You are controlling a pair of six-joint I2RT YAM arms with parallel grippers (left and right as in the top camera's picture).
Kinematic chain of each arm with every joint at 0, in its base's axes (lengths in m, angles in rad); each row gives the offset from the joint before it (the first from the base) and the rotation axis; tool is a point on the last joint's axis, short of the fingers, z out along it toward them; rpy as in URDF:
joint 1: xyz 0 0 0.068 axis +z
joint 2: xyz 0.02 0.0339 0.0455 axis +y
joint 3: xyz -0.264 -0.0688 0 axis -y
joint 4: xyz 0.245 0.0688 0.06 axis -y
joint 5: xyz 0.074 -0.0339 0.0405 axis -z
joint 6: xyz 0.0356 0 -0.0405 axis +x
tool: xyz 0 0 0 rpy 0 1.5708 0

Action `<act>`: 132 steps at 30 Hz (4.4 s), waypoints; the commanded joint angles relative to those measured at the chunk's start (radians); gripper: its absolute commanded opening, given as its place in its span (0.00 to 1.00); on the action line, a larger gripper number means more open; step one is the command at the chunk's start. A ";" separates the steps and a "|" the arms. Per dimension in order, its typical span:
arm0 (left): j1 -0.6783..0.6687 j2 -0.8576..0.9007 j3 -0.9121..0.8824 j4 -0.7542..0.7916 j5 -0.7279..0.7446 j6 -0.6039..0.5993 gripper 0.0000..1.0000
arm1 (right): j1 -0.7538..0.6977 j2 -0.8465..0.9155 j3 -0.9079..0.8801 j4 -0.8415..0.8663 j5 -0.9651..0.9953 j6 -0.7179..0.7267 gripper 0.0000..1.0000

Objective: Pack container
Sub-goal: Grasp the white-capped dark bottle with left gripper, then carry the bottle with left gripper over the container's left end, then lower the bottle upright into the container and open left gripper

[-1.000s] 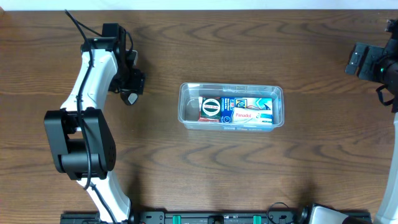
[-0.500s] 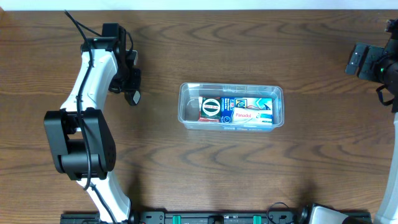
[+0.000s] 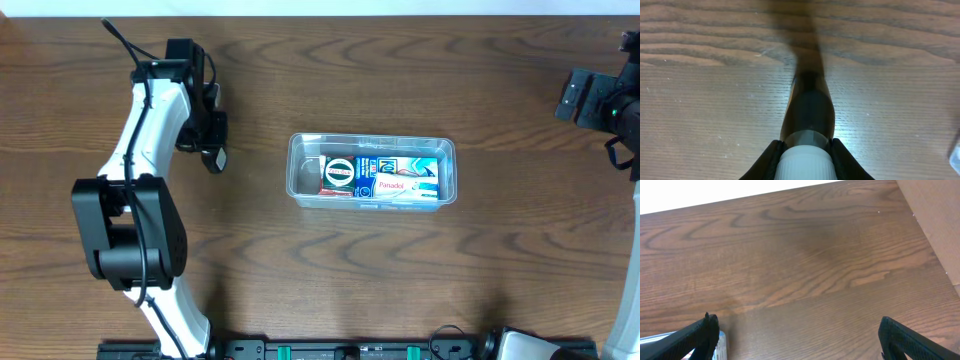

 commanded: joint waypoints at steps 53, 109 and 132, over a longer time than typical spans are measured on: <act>-0.534 -0.206 -0.028 -0.016 -0.080 -0.470 0.20 | -0.006 0.002 0.002 -0.001 0.003 0.017 0.99; -0.534 -0.059 -0.011 -0.024 -0.080 -0.655 0.54 | -0.006 0.002 0.002 -0.001 0.003 0.017 0.99; -0.534 -0.552 0.061 -0.107 -0.005 -0.557 0.98 | -0.006 0.002 0.002 -0.001 0.003 0.017 0.99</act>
